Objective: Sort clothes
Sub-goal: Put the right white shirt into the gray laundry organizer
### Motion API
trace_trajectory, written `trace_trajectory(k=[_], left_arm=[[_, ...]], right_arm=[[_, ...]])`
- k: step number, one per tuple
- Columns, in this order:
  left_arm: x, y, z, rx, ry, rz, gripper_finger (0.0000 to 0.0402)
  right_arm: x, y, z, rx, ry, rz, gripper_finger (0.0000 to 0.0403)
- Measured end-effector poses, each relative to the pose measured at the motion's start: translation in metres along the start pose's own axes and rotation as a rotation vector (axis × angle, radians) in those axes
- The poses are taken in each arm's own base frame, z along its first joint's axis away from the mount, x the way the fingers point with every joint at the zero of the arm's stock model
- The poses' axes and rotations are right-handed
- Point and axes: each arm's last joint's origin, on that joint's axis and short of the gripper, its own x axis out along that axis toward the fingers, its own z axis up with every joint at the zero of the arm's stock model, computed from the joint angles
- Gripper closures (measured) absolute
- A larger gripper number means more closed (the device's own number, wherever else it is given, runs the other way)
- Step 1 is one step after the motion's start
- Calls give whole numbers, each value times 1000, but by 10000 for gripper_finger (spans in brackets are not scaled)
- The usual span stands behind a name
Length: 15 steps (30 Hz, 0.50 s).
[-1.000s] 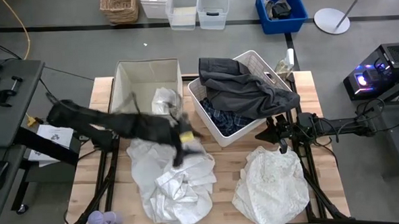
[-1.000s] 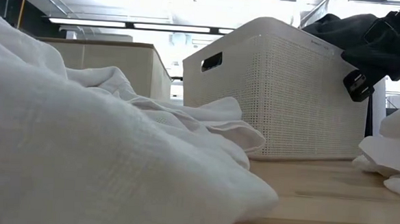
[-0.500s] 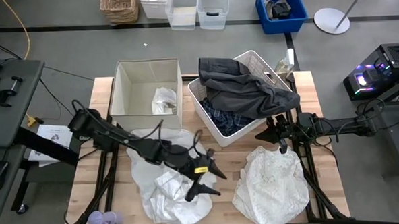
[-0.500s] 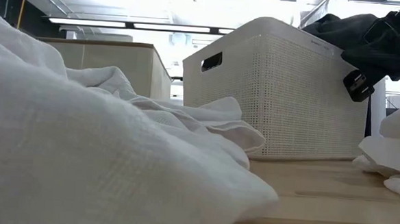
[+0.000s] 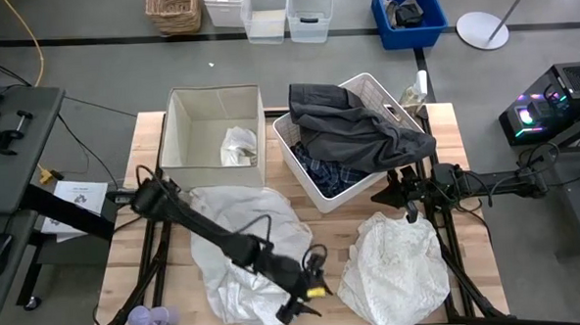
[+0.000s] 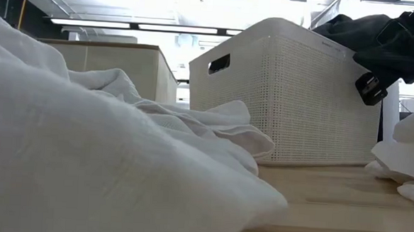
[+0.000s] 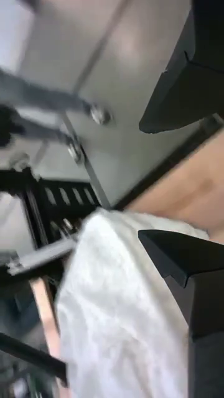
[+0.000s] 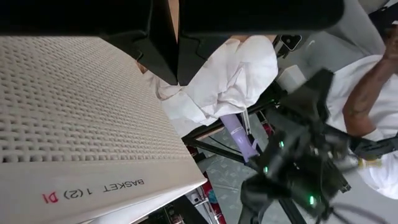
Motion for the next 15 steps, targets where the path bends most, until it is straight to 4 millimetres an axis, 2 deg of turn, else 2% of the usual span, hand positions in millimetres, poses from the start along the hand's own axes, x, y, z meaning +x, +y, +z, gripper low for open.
trace_trajectory(k=[5, 10, 15], left_arm=[[31, 5, -29, 22, 89, 159, 145], [52, 26, -56, -12, 154, 265, 145], [64, 52, -77, -41, 174, 273, 145]], right_arm=[[0, 0, 0, 1, 2, -1, 402], [0, 0, 0, 0, 1, -1, 402], [0, 0, 0, 1, 3, -1, 402]])
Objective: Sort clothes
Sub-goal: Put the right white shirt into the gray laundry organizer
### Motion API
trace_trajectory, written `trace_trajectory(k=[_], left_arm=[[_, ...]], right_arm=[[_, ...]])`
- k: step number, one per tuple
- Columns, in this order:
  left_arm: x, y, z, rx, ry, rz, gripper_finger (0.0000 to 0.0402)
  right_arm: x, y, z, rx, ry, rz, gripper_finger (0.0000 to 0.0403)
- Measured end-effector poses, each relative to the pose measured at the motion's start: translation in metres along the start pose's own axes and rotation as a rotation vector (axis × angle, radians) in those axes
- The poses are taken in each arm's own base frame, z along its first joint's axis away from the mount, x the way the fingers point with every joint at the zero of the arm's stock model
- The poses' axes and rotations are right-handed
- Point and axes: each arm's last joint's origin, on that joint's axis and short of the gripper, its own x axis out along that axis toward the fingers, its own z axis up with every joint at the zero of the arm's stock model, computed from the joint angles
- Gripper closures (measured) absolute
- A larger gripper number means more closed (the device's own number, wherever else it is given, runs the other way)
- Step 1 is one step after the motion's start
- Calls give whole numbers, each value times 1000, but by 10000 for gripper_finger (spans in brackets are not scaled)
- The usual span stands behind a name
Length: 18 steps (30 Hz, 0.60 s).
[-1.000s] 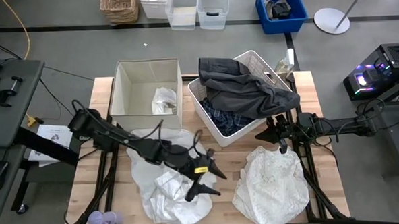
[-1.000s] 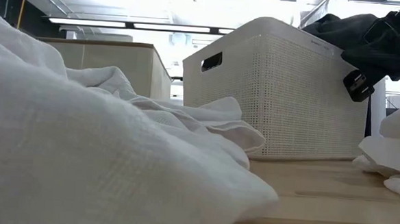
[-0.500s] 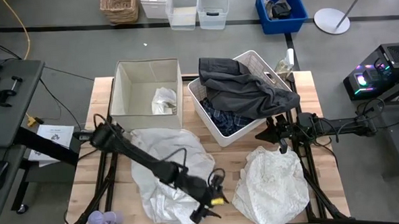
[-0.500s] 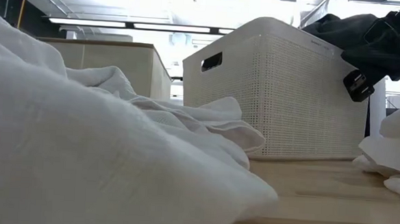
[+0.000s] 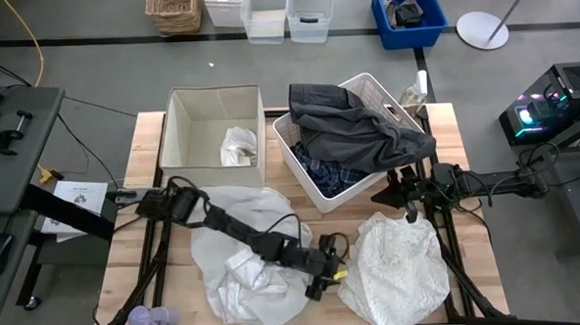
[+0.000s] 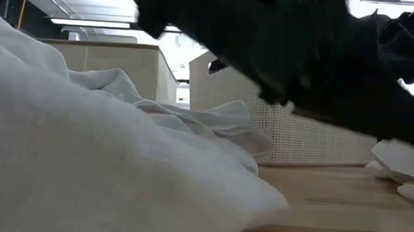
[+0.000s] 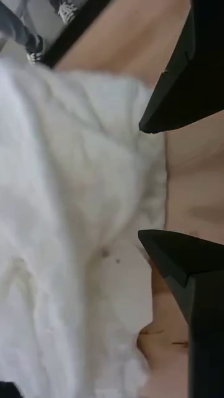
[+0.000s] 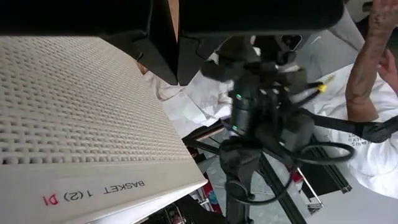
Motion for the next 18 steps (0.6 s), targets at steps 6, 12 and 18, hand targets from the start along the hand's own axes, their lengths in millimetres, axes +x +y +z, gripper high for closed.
trace_trajectory(k=[6, 12, 18], left_arm=[[21, 6, -21, -10, -20, -63, 145], [32, 1, -35, 7, -22, -70, 146], [35, -2, -44, -11, 24, -78, 247]], right_arm=[[0, 0, 0, 0, 3, -1, 402], [0, 0, 0, 0, 3, -1, 402], [0, 0, 0, 0, 2, -1, 402]])
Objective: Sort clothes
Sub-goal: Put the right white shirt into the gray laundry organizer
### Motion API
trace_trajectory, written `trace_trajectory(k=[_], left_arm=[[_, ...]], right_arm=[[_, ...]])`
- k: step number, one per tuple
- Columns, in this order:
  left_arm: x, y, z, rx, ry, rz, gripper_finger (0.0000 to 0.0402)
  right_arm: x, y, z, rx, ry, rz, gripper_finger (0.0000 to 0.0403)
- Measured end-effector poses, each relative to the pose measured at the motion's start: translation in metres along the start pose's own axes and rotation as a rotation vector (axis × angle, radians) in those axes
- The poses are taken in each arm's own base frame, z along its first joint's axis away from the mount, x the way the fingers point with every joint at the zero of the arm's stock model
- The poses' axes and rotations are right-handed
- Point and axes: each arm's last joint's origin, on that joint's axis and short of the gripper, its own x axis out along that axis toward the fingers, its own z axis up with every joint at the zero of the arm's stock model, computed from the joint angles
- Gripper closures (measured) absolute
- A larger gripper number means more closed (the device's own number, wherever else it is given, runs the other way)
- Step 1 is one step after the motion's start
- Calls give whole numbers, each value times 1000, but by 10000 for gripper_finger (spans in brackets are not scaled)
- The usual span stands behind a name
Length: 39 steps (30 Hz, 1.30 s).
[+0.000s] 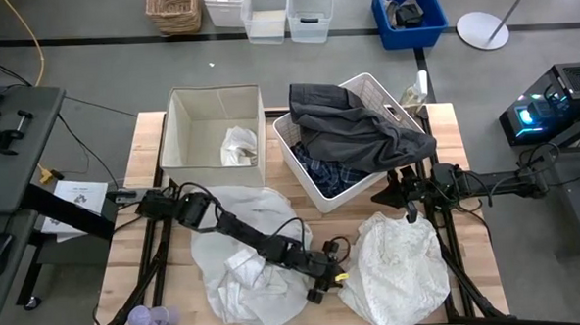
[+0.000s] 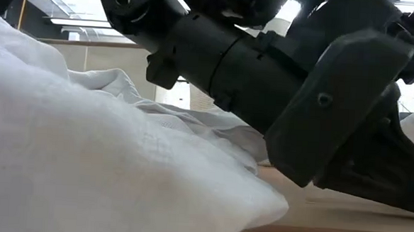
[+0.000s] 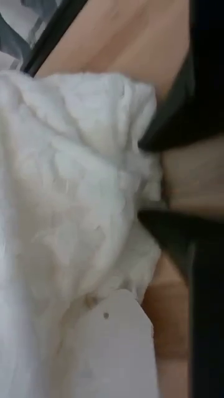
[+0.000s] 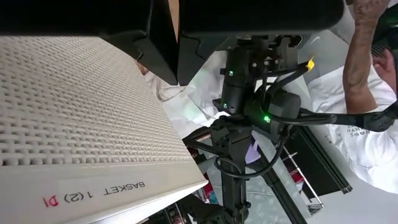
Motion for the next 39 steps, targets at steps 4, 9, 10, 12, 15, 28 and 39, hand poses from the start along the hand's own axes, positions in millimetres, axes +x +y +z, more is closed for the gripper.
trace_trajectory(k=[4, 9, 10, 12, 15, 28, 39], left_arm=[[-2, 1, 2, -75, 5, -57, 381], [-25, 13, 27, -180, -2, -149, 398], [-34, 16, 39, -187, -36, -157, 399], [-59, 24, 70, -192, -122, -175, 400], [-110, 35, 122, -173, -284, -205, 401], [-343, 65, 200, 2, -468, 198, 401], [-525, 96, 201, -40, -786, 978, 401]], right_arm=[[0, 0, 0, 0, 0, 0, 402], [0, 0, 0, 0, 0, 0, 402], [0, 0, 0, 0, 0, 0, 402], [0, 0, 0, 0, 1, 0, 402], [0, 0, 0, 0, 0, 0, 402], [0, 0, 0, 0, 1, -1, 402], [0, 0, 0, 0, 0, 0, 402]])
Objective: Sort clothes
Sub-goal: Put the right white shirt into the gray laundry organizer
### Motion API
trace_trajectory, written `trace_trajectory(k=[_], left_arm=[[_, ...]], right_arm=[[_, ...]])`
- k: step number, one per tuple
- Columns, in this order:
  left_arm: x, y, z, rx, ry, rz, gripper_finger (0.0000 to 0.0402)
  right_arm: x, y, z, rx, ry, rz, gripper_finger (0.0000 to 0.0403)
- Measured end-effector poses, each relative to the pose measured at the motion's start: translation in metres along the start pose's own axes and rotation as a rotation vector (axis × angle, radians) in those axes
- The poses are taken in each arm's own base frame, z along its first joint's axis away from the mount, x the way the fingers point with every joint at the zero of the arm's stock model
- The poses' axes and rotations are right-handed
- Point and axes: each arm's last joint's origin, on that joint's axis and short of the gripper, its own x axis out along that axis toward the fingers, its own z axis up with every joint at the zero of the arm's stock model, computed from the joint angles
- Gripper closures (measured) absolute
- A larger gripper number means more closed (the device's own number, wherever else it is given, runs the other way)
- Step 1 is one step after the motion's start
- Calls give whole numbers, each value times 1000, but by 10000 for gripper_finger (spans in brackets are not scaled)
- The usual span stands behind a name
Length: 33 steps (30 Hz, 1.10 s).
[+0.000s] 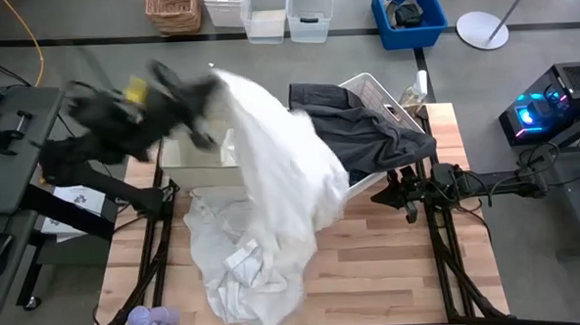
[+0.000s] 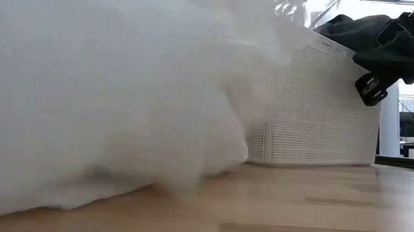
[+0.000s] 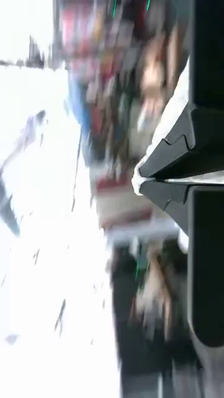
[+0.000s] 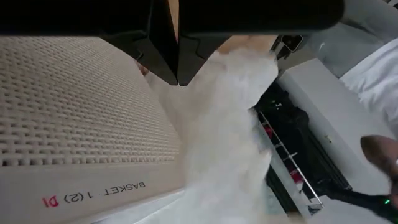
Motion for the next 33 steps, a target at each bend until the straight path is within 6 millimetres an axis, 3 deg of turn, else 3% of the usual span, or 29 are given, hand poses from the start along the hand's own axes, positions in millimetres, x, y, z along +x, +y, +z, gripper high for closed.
trace_trajectory(k=[3, 6, 9, 12, 15, 19, 25, 29, 33], left_arm=[[-25, 47, 34, 61, -58, 226, 401], [-50, 81, 60, 162, -85, 393, 401], [-62, 99, 72, 272, -52, 526, 401], [-58, 102, 69, 336, -6, 579, 401], [-48, 100, 56, 371, 37, 582, 401], [-29, 95, 18, 345, 169, 489, 401], [9, 71, -54, -52, 244, 110, 401], [29, 58, -73, -265, 142, -61, 401], [38, 59, -82, -297, 123, -1, 401]], right_arm=[[0, 0, 0, 0, 0, 0, 402], [0, 0, 0, 0, 0, 0, 402], [0, 0, 0, 0, 0, 0, 402], [0, 0, 0, 0, 1, 0, 402], [0, 0, 0, 0, 1, 0, 402], [0, 0, 0, 0, 0, 0, 402], [0, 0, 0, 0, 1, 0, 402], [0, 0, 0, 0, 1, 0, 402], [0, 0, 0, 0, 1, 0, 402]])
